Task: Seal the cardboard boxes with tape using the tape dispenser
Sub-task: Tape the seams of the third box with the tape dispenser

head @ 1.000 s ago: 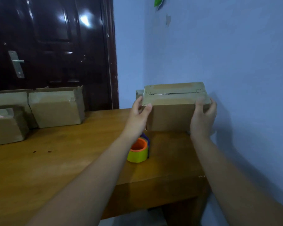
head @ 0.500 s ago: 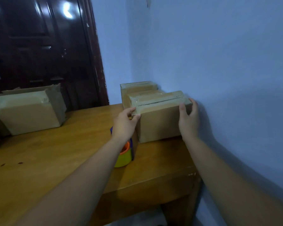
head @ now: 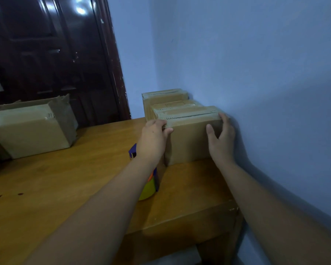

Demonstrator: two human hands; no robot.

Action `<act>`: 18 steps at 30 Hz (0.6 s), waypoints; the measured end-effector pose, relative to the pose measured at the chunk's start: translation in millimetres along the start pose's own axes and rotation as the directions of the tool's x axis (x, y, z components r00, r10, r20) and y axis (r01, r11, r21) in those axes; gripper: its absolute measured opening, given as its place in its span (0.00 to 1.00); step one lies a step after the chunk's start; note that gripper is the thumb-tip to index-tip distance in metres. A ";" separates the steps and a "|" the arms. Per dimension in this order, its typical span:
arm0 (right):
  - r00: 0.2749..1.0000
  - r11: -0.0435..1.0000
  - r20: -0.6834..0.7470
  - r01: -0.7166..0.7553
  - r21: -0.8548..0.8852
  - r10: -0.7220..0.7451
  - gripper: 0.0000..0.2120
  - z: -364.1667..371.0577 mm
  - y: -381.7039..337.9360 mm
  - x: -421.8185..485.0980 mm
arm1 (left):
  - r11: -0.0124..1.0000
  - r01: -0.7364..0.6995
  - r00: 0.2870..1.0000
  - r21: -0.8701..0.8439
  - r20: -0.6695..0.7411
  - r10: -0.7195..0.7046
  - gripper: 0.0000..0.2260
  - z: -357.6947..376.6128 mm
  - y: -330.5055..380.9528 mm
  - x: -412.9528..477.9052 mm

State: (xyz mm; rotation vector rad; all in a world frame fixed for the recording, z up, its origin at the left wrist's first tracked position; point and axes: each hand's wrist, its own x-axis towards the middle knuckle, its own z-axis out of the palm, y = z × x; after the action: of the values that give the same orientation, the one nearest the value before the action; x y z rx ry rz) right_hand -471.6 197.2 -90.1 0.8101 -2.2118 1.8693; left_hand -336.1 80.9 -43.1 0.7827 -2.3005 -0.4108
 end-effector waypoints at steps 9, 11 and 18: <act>0.998 0.999 0.055 -0.019 -0.040 0.021 0.19 -0.5 -4.0 15.5 | 0.963 0.039 0.999 0.266 -0.040 -0.029 0.17 -1.0 1.4 3.3; 0.999 0.994 0.011 -0.030 -0.110 0.031 0.20 0.5 -9.1 15.3 | 0.952 0.029 1.000 0.305 -0.013 -0.026 0.17 -4.2 1.8 7.6; 0.973 0.888 -0.076 0.164 -0.429 -0.217 0.23 12.2 -42.7 -17.6 | 0.944 -0.099 0.995 0.315 0.020 0.097 0.27 -20.1 -3.9 -4.9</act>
State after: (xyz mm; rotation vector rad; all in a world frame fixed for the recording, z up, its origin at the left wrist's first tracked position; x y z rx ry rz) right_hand -433.4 187.5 -63.1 0.7723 -2.2427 1.2478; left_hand -317.9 79.4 -32.6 0.8139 -2.4296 0.0043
